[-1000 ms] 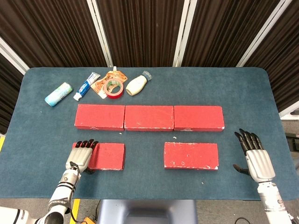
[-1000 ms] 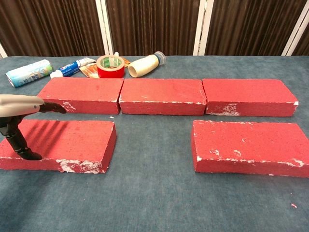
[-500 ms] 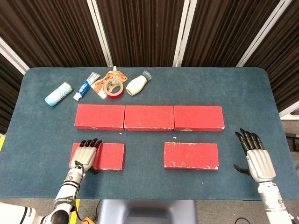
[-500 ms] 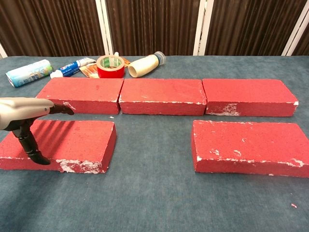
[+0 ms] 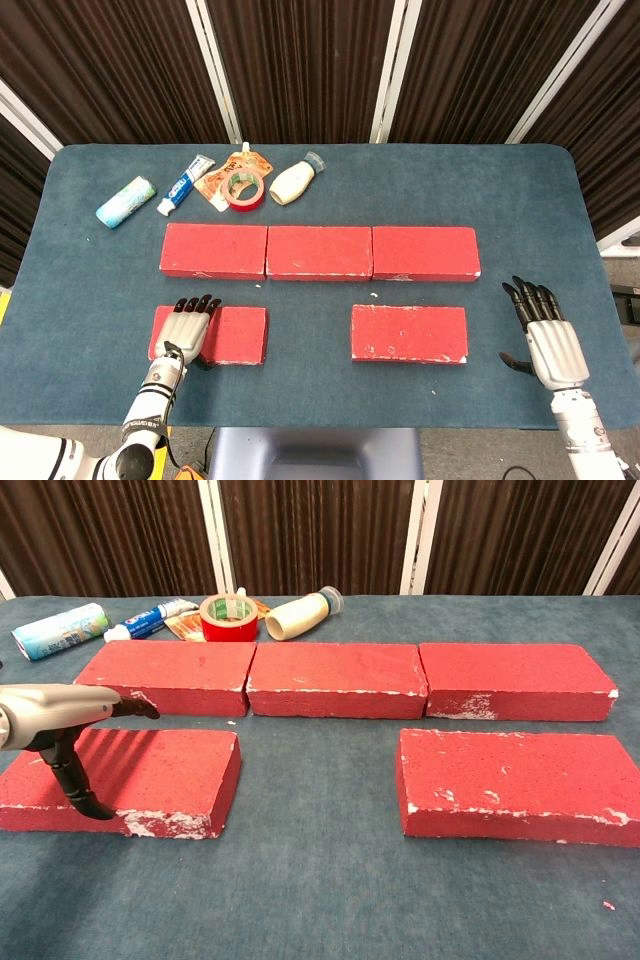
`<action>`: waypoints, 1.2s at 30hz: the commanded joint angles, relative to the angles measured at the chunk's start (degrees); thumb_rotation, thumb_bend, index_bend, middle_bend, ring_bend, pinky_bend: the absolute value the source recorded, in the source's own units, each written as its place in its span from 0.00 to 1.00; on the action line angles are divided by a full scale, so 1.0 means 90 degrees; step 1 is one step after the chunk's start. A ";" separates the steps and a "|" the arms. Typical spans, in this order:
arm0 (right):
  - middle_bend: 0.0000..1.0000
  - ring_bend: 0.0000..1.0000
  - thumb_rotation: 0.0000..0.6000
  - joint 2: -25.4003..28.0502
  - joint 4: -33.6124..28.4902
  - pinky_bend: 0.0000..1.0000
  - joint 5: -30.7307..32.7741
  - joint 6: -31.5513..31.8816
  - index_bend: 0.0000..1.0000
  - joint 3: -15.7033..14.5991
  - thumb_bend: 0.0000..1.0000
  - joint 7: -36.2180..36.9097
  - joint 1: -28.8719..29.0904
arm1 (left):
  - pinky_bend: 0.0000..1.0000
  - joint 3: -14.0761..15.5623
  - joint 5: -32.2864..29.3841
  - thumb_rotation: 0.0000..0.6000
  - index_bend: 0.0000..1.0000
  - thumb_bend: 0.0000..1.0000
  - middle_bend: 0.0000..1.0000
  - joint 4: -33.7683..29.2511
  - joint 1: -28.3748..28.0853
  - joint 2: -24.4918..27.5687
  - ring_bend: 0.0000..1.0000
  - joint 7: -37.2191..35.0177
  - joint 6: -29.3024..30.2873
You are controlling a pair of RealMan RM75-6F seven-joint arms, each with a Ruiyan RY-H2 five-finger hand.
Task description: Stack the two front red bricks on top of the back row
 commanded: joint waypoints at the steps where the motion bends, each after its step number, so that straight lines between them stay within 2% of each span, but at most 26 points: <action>1: 0.11 0.00 1.00 -0.0002 0.0000 0.00 0.0001 -0.0011 0.02 0.0000 0.00 -0.0003 0.0007 | 0.00 -0.0022 -0.0104 1.00 0.00 0.09 0.00 0.0043 -0.0031 0.0006 0.00 -0.0011 -0.0137; 14: 0.11 0.00 1.00 -0.0012 -0.0002 0.00 0.0021 -0.0013 0.02 -0.0001 0.00 -0.0040 0.0002 | 0.00 0.0006 -0.0111 1.00 0.00 0.09 0.00 0.0309 -0.0086 -0.0054 0.00 -0.0093 -0.0349; 24: 0.11 0.00 1.00 -0.0006 -0.0019 0.00 0.0028 -0.0026 0.03 -0.0005 0.00 -0.0041 0.0005 | 0.00 0.0039 -0.0160 1.00 0.00 0.17 0.00 0.0419 -0.0137 -0.0123 0.00 -0.0036 -0.0336; 36: 0.11 0.00 1.00 -0.0009 -0.0037 0.00 0.0045 -0.0045 0.04 -0.0005 0.00 -0.0056 0.0012 | 0.00 0.0084 -0.0061 1.00 0.00 0.19 0.01 0.0512 -0.0107 -0.0151 0.00 -0.0024 -0.0263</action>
